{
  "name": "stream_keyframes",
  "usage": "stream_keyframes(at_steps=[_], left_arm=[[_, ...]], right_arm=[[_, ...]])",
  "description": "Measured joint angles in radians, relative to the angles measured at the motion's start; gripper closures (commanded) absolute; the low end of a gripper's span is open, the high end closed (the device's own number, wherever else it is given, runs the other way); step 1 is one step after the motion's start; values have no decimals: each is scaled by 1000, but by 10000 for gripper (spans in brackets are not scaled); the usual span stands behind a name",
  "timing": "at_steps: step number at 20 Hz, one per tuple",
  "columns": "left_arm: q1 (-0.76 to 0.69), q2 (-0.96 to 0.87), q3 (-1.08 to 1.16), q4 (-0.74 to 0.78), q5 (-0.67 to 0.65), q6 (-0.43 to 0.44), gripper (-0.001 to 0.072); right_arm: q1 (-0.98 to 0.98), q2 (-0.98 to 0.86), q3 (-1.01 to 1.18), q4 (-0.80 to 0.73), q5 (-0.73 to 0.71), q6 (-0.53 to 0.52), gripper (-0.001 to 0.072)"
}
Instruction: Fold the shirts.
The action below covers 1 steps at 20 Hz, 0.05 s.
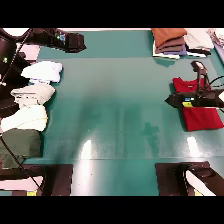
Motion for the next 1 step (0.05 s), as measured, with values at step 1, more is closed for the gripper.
stream_keyframes(at_steps=[1], left_arm=[[0,0,0,0,0,0,681]], right_arm=[[12,0,0,0,-3,0,698]])
